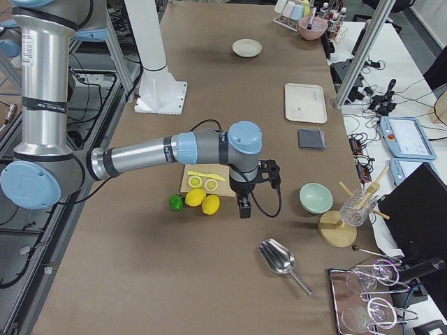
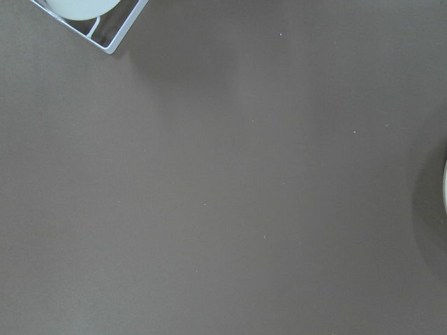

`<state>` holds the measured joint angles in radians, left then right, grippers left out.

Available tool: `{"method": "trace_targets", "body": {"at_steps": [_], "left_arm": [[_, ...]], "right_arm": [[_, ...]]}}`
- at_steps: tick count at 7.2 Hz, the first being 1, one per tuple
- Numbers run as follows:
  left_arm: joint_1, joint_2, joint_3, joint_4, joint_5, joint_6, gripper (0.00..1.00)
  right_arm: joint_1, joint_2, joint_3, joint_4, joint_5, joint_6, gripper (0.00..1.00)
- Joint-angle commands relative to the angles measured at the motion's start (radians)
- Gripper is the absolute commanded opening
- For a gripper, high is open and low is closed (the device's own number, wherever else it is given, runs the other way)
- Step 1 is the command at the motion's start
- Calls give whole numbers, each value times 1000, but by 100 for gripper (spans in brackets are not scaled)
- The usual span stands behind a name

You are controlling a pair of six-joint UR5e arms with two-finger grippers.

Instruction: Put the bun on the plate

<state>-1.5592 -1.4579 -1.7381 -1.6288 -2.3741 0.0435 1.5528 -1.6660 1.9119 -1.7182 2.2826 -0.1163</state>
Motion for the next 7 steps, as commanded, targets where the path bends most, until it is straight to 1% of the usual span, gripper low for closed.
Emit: {"method": "trace_targets", "body": {"at_steps": [1,3,5,6,7], "left_arm": [[-2,-112,23,-3,3,-2,98],[-2,-137,29,-8,1,-30,98],[-1,-139,25,-66,-8,-39,98],[5,-157,22,-74,-8,-36,98],[17,-162,23,-83,-10,-36,98]], "right_arm": [[3,8,-16,49,3,9,100],[3,3,-8,54,5,4,100],[1,8,-1,57,5,10,100],[-20,8,-2,57,5,27,100],[-66,11,6,58,5,126,100]]}}
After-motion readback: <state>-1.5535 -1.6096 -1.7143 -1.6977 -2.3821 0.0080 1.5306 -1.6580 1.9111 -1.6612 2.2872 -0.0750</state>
